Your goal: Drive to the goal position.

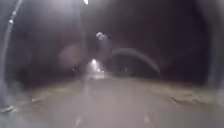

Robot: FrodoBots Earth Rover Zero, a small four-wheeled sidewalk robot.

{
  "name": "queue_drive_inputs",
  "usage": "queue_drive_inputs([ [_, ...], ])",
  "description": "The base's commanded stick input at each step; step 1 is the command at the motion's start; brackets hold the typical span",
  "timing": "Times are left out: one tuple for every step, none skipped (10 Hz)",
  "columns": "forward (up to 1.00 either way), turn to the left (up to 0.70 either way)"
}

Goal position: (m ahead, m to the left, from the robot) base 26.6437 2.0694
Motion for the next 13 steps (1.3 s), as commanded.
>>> queue_drive_inputs([
  [1.0,0.16],
  [1.0,0.17],
  [1.0,0.07],
  [1.0,0.04],
  [1.0,0.04],
  [1.0,0.04],
  [1.0,0.04],
  [1.0,0.11],
  [1.0,0.17],
  [1.0,0.22],
  [1.0,0.2],
  [1.0,0.13],
  [1.0,0.06],
])
